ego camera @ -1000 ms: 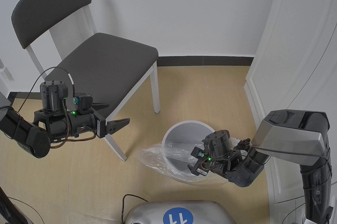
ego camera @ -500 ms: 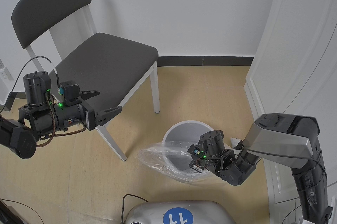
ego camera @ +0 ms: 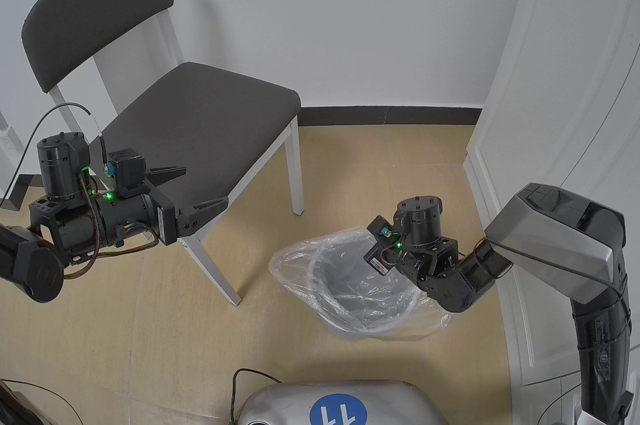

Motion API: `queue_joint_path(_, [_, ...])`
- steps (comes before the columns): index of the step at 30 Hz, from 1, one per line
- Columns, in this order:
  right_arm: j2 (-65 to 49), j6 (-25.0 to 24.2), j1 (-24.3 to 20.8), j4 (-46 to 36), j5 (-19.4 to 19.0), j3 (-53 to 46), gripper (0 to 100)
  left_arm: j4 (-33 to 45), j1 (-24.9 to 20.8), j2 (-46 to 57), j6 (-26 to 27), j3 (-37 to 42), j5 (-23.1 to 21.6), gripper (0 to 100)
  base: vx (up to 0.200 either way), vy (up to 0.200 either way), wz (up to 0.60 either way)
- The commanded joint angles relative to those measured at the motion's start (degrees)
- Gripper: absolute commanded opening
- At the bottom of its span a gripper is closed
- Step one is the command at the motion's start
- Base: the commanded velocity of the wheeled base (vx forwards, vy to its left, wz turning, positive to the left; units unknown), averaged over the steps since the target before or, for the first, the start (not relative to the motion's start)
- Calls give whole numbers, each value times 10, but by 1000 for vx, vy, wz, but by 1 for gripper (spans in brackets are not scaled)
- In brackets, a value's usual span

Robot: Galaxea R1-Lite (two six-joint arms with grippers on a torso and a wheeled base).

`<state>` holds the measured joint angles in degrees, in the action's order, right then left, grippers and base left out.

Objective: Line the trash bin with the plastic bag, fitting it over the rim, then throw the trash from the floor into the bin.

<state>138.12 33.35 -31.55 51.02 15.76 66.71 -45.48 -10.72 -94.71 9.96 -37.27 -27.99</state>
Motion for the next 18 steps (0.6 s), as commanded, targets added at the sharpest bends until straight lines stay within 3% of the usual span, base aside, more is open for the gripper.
queue_joint_path(1, [44, -18, 13, 0, 9, 77, 0, 0, 2, -14, 1, -6, 0, 100, 0, 0, 0])
queue_joint_path(16, [125, -45, 27, 0, 36, 216, 0, -2, 4, -26, 1, -11, 0, 100, 0, 0, 0])
queue_joint_path(17, [127, -45, 27, 0, 38, 222, 100, -2, 5, -26, 1, -11, 0, 100, 0, 0, 0])
queue_joint_path(18, [132, -46, 27, 0, 41, 233, 100, -2, 5, -27, 1, -11, 0, 100, 0, 0, 0])
